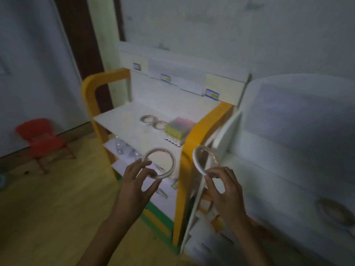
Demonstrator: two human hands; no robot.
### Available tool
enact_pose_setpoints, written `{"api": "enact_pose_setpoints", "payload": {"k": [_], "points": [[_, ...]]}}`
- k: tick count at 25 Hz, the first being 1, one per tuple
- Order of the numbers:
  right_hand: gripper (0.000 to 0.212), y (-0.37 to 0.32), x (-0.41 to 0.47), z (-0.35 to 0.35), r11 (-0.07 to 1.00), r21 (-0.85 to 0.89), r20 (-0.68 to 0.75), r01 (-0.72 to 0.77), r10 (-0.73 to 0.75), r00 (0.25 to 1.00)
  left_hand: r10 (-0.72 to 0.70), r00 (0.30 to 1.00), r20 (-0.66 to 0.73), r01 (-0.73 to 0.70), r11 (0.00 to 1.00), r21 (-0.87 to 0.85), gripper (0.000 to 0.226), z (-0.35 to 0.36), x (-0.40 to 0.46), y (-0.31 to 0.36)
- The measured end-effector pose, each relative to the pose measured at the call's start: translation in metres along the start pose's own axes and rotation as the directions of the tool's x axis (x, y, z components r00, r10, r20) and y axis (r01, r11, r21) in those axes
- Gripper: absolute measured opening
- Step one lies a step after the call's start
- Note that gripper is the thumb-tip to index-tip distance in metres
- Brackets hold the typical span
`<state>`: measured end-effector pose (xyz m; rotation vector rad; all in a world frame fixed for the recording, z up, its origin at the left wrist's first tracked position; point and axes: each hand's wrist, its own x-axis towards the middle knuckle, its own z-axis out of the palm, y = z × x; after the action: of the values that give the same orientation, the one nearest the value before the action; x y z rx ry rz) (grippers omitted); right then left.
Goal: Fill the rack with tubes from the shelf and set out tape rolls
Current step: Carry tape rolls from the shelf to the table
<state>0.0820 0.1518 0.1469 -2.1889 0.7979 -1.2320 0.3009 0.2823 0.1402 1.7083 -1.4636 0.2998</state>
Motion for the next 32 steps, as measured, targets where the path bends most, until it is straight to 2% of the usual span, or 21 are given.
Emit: {"api": "enact_pose_setpoints", "payload": {"k": [5, 8, 12, 15, 18, 26, 32], "points": [[0.018, -0.032, 0.020, 0.088, 0.996, 0.036, 0.139, 0.085, -0.089, 0.986, -0.079, 0.995, -0.068, 0.086, 0.990, 0.112, 0.017, -0.048, -0.017, -0.068], [0.015, -0.029, 0.038, 0.134, 0.997, 0.043, 0.191, 0.057, -0.065, 0.979, -0.128, 0.988, -0.080, 0.139, 0.980, 0.141, 0.020, -0.055, -0.013, -0.109], [0.010, -0.013, 0.070, 0.188, 0.999, 0.035, 0.232, 0.027, -0.034, 0.972, -0.126, 0.989, -0.073, 0.137, 0.977, 0.166, 0.021, -0.049, 0.014, -0.171], [0.004, 0.011, 0.101, 0.230, 1.000, 0.019, 0.233, -0.020, 0.015, 0.972, -0.085, 0.994, -0.062, 0.094, 0.985, 0.148, 0.018, -0.035, 0.049, -0.222], [0.012, 0.034, 0.134, 0.271, 0.996, 0.010, 0.231, -0.084, 0.079, 0.970, -0.049, 0.998, -0.027, 0.052, 0.993, 0.110, 0.016, -0.017, 0.085, -0.268], [0.011, 0.080, 0.216, 0.332, 0.987, -0.091, 0.136, -0.133, 0.144, 0.980, -0.055, 0.993, 0.109, 0.053, 0.998, 0.021, 0.021, 0.038, 0.181, -0.361], [0.008, 0.114, 0.239, 0.358, 0.938, -0.290, 0.036, -0.192, 0.211, 0.977, 0.016, 0.975, 0.222, 0.004, 0.996, -0.086, 0.021, 0.099, 0.243, -0.404]]}}
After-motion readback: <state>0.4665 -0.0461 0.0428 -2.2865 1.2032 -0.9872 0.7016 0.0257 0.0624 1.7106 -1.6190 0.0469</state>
